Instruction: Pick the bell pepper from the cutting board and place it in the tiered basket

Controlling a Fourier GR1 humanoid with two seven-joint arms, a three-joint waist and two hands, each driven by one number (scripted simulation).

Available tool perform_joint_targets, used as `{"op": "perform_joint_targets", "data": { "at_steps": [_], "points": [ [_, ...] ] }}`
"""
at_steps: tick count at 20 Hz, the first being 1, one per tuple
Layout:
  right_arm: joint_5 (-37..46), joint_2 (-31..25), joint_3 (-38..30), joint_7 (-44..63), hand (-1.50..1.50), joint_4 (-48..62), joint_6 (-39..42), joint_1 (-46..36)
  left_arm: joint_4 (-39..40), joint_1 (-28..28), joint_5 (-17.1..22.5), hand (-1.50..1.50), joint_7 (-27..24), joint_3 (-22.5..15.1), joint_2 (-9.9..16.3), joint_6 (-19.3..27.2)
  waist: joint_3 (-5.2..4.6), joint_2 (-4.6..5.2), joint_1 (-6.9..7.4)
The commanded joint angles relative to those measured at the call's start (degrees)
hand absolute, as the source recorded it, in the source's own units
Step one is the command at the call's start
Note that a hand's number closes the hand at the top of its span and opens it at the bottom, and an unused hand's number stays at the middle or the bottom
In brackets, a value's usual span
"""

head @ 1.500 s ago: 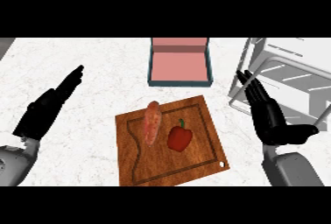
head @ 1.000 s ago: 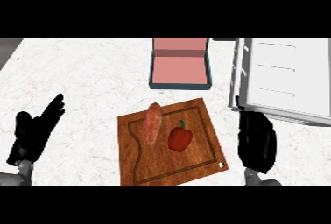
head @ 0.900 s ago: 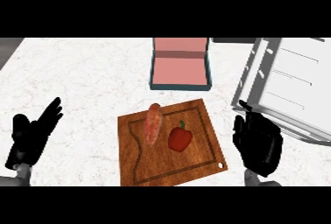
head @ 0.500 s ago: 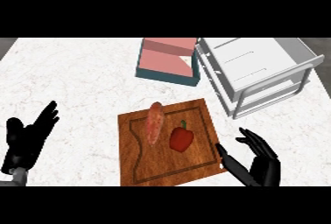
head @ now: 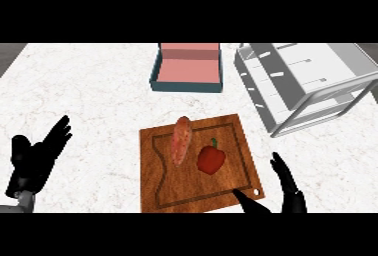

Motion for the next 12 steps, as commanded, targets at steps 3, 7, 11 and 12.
{"op": "perform_joint_targets", "data": {
  "at_steps": [3,7,11,12],
  "points": [
    [3.7,-2.9,6.2,22.3,-1.5,-0.3,-1.4,-5.3,1.9,0.3,0.3,0.0,-1.4,0.9,0.7,-1.4,1.44,1.49,0.61],
    [4.5,-7.1,8.6,36.5,-1.5,-5.3,2.4,-9.7,2.5,0.8,-0.4,0.0,-1.9,0.3,-0.4,-0.8,1.56,1.19,-0.11],
    [7.9,-9.5,11.4,52.0,-1.5,-8.1,3.7,-14.1,2.6,1.0,0.8,0.0,-0.8,1.7,0.6,-1.5,1.68,0.7,-1.04],
    [8.6,-12.0,9.9,56.2,-1.5,-8.3,5.2,-16.5,2.5,1.4,1.0,0.0,-2.3,2.2,0.6,-1.9,1.74,0.61,-1.32]
  ]
}}
